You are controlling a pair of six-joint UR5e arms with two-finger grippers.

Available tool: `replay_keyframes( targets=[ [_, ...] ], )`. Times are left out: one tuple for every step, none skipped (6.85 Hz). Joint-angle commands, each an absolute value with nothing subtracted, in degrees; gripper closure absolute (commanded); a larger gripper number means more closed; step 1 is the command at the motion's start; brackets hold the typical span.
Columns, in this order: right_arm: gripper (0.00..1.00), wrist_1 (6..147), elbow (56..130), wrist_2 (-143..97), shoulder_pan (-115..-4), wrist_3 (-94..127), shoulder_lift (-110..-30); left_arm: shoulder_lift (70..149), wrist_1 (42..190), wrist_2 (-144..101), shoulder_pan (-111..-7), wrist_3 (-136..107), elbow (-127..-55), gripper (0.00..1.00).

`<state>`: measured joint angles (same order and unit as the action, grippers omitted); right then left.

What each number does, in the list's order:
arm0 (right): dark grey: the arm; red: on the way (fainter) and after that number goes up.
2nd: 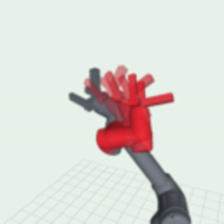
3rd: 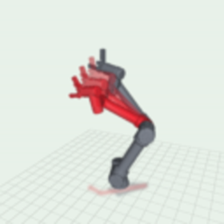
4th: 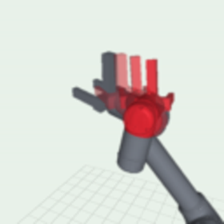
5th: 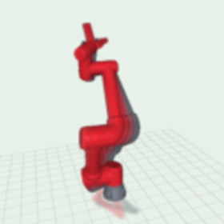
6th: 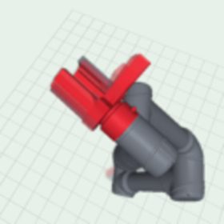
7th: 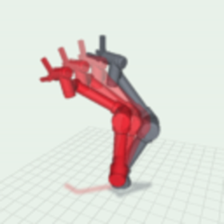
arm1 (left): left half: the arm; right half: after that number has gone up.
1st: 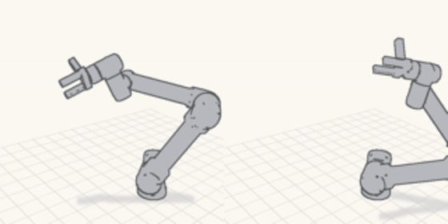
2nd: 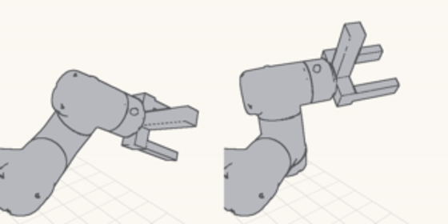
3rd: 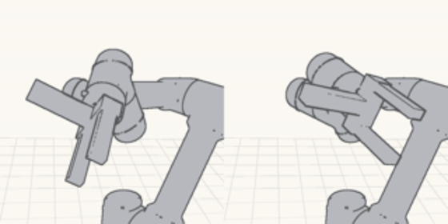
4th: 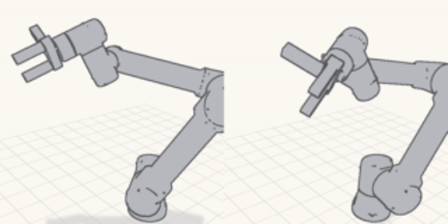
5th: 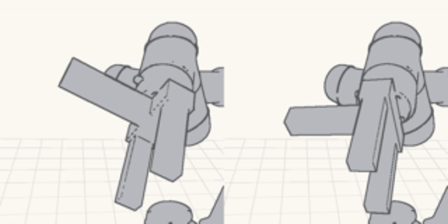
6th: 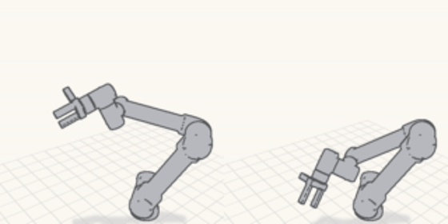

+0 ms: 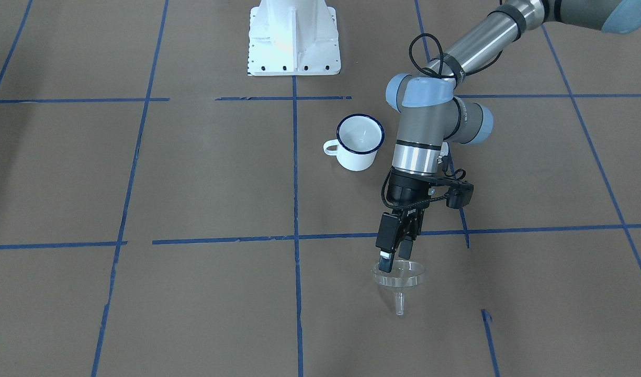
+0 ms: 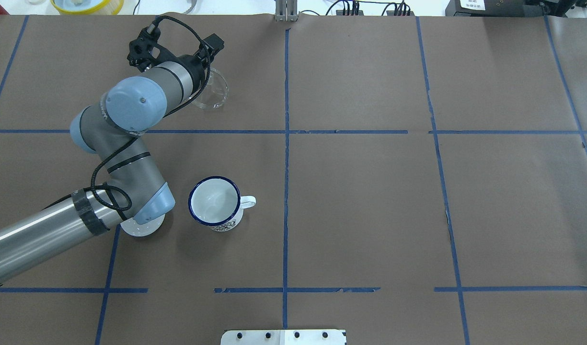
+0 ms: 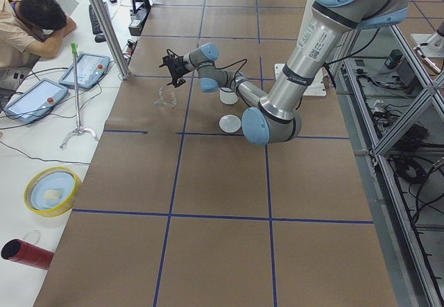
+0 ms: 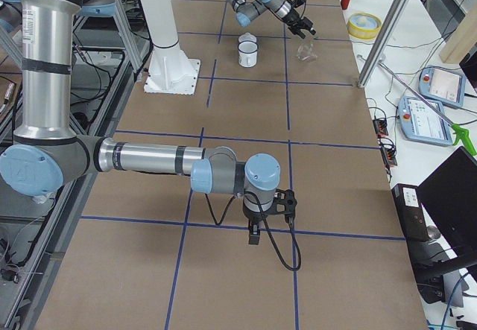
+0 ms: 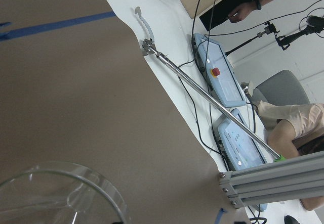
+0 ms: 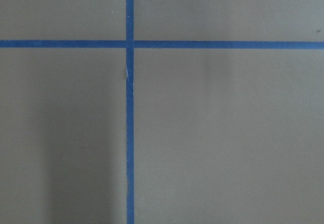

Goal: Remove funnel from cup
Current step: 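Lower the funnel onto the table, open the left gripper and withdraw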

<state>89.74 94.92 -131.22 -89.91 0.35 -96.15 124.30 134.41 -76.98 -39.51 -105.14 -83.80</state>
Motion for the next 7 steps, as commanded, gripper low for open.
replay_keyframes(
  targets=[
    [0.00,89.74,94.92,-131.22,-89.91,0.35,-96.15,118.41,118.07,-91.16,-42.17,-86.58,-100.98,0.00],
    [0.00,89.74,94.92,-131.22,-89.91,0.35,-96.15,118.56,104.81,-94.45,-42.54,-77.61,-107.43,0.00],
    [0.00,89.74,94.92,-131.22,-89.91,0.35,-96.15,118.39,96.67,-97.18,-43.24,-68.38,-111.23,0.01],
    [0.00,89.74,94.92,-131.22,-89.91,0.35,-96.15,117.17,91.11,-101.38,-45.68,-59.33,-114.31,0.01],
    [0.00,89.74,94.92,-131.22,-89.91,0.35,-96.15,113.50,87.84,-104.47,-47.10,-52.89,-118.09,0.01],
    [0.00,89.74,94.92,-131.22,-89.91,0.35,-96.15,106.68,88.24,-107.11,-47.02,-47.34,-121.43,0.00],
    [0.00,89.74,94.83,-131.22,-89.91,0.35,-96.15,102.61,90.07,-110.27,-46.85,-46.50,-121.38,0.00]
  ],
)
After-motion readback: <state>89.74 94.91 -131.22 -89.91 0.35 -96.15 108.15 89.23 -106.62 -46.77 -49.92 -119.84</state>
